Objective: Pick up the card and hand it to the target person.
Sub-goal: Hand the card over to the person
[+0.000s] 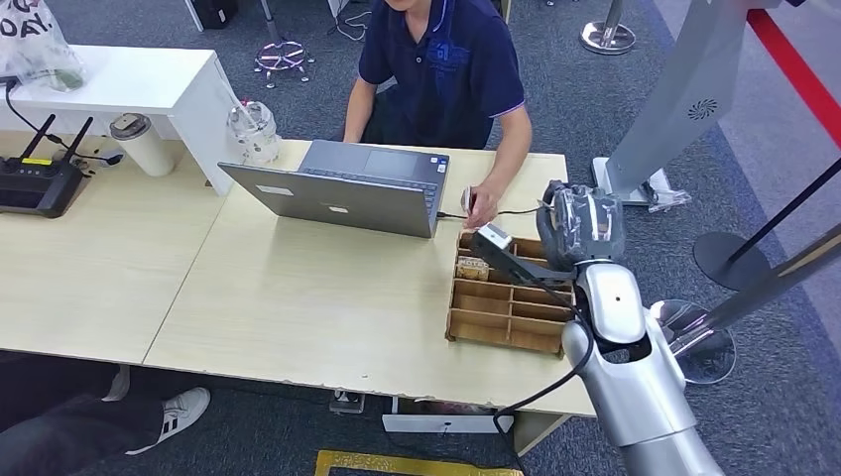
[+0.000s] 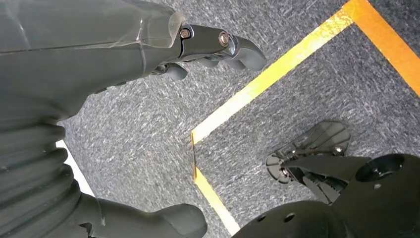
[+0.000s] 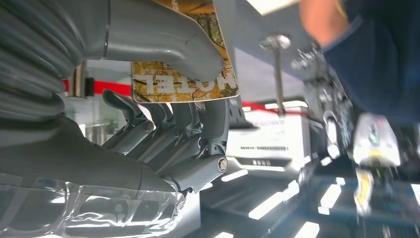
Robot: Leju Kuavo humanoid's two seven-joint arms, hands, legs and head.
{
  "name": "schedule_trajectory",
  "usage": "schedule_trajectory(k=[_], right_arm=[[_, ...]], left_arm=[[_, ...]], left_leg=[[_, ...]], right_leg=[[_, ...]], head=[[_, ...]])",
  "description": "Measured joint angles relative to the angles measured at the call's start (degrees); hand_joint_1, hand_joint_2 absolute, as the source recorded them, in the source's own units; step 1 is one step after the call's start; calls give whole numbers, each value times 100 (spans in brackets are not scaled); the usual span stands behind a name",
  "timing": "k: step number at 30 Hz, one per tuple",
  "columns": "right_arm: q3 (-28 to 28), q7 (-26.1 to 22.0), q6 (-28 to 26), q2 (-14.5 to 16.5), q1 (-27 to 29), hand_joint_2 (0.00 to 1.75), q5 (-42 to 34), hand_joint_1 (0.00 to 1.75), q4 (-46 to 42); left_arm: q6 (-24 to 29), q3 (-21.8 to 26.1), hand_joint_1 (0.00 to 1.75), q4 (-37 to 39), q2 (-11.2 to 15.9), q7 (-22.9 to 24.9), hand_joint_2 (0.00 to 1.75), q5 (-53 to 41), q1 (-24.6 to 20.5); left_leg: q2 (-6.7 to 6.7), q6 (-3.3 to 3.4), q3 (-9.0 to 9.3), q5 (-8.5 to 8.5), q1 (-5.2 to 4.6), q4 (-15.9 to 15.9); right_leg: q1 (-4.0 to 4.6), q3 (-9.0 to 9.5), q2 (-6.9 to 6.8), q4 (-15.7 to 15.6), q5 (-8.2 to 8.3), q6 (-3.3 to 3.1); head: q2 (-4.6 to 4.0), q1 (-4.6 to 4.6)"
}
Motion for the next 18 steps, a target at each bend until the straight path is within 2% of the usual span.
schedule_trajectory(k=[7, 18], right_arm=[[26, -60, 26, -108, 17, 175, -310, 171, -657], [118, -26, 212, 61, -135, 175, -466, 169, -338]], left_arm=[[-119, 0, 0, 0, 8, -18, 175, -8, 38], [-257, 0, 0, 0, 17, 34, 175, -149, 28]], left_leg=[[1, 0, 0, 0, 1, -1], [-2, -1, -1, 1, 1, -1]], right_leg=[[0, 1, 1, 0, 0, 0], [0, 2, -1, 1, 0, 0]], head=[[0, 0], [0, 1]])
